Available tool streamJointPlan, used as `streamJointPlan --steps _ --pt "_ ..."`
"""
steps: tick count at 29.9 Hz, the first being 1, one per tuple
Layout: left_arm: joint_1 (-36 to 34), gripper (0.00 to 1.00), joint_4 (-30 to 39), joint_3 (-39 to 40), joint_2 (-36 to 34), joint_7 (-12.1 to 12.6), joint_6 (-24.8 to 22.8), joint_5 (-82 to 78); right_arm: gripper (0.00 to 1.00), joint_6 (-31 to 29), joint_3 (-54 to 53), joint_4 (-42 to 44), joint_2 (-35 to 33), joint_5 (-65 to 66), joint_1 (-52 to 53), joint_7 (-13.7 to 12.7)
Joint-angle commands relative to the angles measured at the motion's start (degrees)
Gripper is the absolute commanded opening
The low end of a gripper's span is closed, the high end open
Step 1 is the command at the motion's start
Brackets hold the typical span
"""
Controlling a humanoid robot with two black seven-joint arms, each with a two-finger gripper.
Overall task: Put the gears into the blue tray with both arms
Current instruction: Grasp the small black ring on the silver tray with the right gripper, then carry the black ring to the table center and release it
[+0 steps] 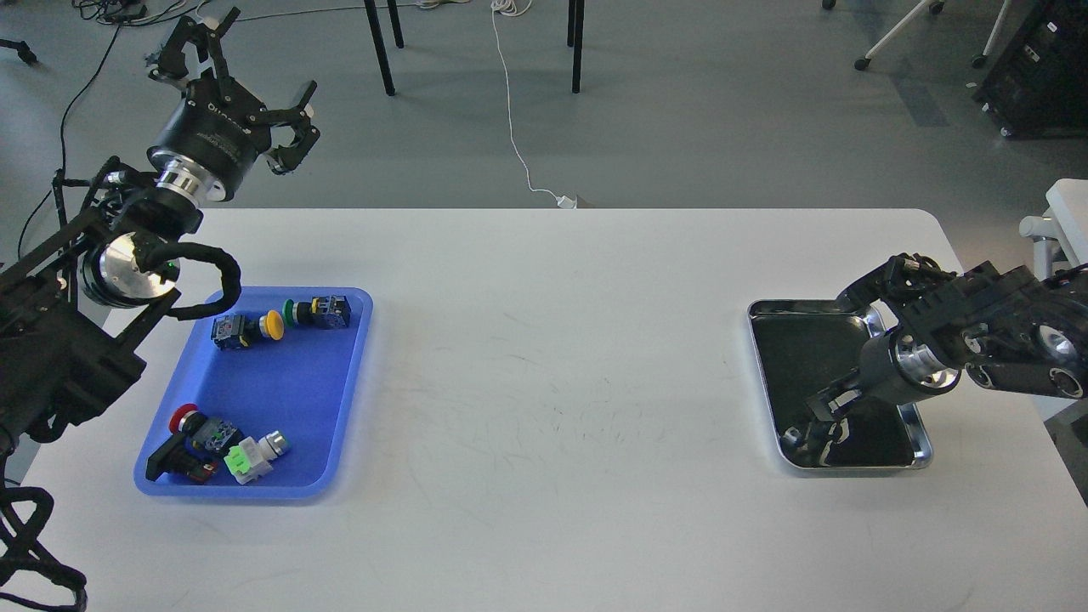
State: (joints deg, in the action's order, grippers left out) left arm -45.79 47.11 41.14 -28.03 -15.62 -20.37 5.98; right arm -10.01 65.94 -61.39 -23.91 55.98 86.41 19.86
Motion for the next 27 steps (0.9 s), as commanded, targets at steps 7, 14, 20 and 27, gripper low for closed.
streamJointPlan --steps 7,14,20,27 --pt "0.0 0.98 0.0 0.0 -0.6 0.0 0.0 0.0 0.40 0.0 0.0 0.0 0.4 0.1 -0.8 0.1" --pt "0.0 0.98 0.0 0.0 -0.6 0.1 0.0 0.0 0.40 0.0 0.1 0.0 0.2 0.4 -0.9 0.0" --pt "0.0 0.98 0.0 0.0 -0.7 0.1 0.0 0.0 0.27 0.0 0.1 -0.1 0.0 0.5 -0.9 0.1" --pt "0.0 0.98 0.0 0.0 -1.1 0.2 0.0 0.0 0.14 0.0 1.0 -0.4 -0.4 1.7 -0.9 0.2"
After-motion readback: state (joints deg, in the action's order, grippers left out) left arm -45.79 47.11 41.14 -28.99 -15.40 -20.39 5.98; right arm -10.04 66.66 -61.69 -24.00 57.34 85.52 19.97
